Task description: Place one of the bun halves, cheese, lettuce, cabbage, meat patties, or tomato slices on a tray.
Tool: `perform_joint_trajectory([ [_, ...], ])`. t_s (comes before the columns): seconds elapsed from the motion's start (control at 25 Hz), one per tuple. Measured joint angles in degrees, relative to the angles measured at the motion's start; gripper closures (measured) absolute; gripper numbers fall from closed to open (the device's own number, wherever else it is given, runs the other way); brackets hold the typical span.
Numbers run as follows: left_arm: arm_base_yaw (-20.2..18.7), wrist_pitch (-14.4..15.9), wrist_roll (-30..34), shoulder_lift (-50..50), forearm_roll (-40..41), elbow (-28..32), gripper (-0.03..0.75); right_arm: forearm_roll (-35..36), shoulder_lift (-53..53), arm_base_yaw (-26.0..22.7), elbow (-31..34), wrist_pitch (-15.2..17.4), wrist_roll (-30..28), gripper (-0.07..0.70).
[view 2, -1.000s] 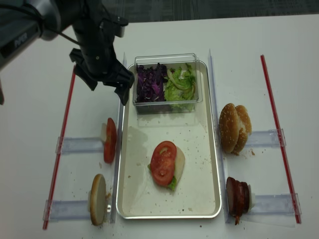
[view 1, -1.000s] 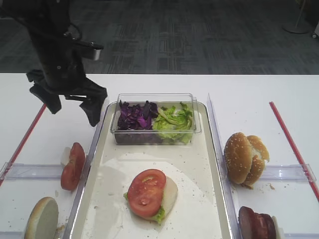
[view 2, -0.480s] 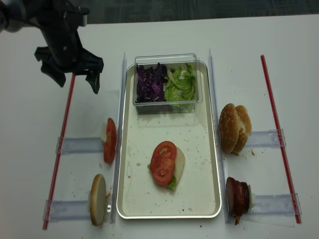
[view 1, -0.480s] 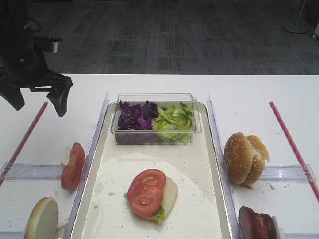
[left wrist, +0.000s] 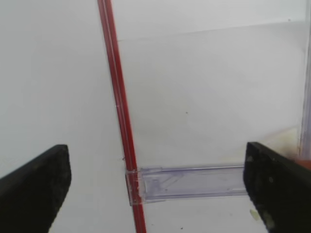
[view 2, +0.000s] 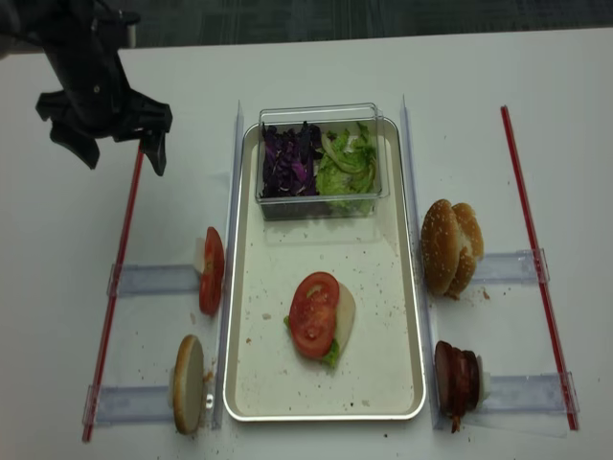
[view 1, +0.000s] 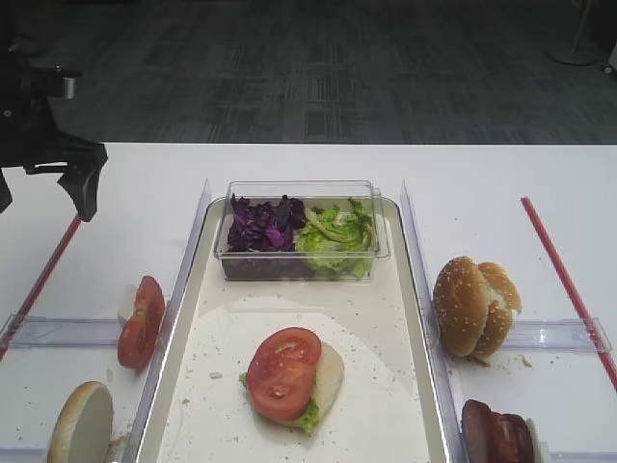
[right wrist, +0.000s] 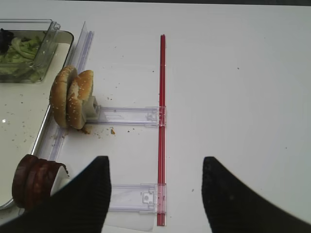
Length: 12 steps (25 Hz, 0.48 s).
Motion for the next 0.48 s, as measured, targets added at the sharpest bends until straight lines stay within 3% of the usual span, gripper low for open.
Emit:
perform_joint_trajectory([
  [0.48, 1.86, 0.08, -0.15, -0.50, -0.80, 0.00, 0.055, 0.00, 0.00, 0.00, 0.00, 0.00, 0.00, 0.186],
])
